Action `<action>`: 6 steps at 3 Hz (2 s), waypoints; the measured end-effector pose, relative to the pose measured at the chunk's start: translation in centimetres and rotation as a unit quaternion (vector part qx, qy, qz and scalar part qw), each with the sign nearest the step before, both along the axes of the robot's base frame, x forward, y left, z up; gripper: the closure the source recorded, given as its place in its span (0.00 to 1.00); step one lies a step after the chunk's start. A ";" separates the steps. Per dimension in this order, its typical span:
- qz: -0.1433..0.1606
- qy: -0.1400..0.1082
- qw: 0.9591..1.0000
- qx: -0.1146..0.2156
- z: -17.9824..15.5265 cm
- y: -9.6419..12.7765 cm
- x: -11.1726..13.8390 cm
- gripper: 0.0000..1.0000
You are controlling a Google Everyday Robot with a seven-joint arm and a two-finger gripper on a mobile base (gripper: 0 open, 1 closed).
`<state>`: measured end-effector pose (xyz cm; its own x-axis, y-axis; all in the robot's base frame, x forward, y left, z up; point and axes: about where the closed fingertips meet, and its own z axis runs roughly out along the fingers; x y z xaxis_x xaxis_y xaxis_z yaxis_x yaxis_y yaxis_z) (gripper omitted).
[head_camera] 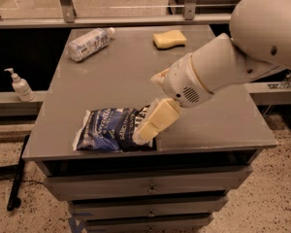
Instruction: Move blue chip bag near sponge
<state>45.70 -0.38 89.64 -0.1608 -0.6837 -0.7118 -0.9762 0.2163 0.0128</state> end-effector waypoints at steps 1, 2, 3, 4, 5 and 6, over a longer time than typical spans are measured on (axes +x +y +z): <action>0.007 0.013 1.000 -0.012 -2.5 0.7 -1.1 0.00; 0.000 0.022 1.000 -0.017 -4.1 0.6 -1.6 0.18; -0.012 0.024 0.999 -0.019 -4.7 0.2 -1.4 0.41; -0.028 0.012 0.999 -0.024 -4.3 -1.0 -0.2 0.66; -0.049 -0.005 0.998 -0.034 -3.5 -2.7 1.6 0.88; -0.079 -0.026 0.995 -0.046 -2.6 -5.1 3.9 1.00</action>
Offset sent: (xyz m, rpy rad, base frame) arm -0.0189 0.0023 -0.0615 -0.0443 0.0692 -0.0235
